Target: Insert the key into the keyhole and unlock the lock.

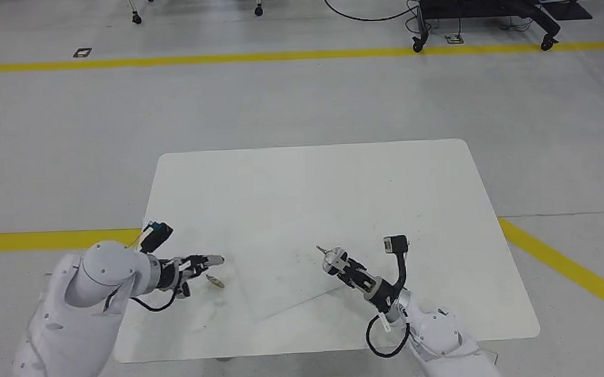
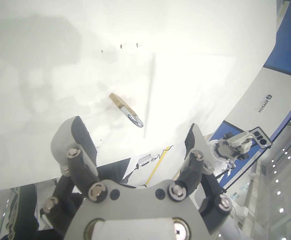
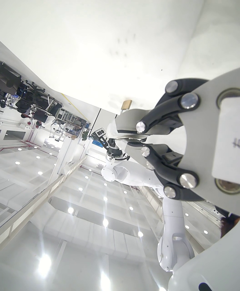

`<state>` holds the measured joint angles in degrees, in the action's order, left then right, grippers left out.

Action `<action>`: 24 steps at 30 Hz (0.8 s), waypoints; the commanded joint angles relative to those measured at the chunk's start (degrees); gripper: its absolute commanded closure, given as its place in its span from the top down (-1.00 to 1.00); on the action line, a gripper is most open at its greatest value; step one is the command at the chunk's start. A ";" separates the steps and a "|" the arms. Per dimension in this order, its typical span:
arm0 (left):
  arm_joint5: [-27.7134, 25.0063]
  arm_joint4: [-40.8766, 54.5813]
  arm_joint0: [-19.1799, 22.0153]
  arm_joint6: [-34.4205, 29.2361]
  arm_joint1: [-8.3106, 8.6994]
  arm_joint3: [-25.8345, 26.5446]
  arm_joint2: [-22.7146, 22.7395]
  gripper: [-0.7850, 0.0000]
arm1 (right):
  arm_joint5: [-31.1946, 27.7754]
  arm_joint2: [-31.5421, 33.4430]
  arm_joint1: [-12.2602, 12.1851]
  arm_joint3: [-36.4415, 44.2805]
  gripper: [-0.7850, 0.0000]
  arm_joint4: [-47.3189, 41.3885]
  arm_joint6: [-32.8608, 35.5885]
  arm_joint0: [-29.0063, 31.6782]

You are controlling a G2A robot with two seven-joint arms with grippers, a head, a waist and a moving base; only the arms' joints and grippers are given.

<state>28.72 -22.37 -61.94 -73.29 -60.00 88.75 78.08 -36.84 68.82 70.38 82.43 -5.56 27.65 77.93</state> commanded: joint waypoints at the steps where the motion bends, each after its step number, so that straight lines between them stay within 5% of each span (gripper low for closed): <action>1: 0.23 -1.13 0.87 -0.40 -0.05 -0.45 -1.85 0.21 | 0.00 0.00 0.00 0.00 -1.00 0.00 0.00 0.00; 10: 1.96 -7.55 1.49 0.43 0.19 0.86 -6.18 -0.03 | 0.00 0.00 0.00 0.00 -1.00 0.00 0.00 0.00; 17: 3.60 -8.51 1.80 2.37 0.10 1.35 -7.40 -0.03 | 0.00 0.00 0.00 0.00 -1.00 0.00 0.00 0.00; 24: 4.57 -10.51 2.60 4.71 0.09 0.92 -8.30 -0.62 | 0.00 0.00 0.00 0.00 -1.00 0.00 0.00 0.00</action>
<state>33.07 -32.08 -59.42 -68.94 -59.93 89.71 69.97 -36.84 68.82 70.38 82.43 -5.56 27.65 77.93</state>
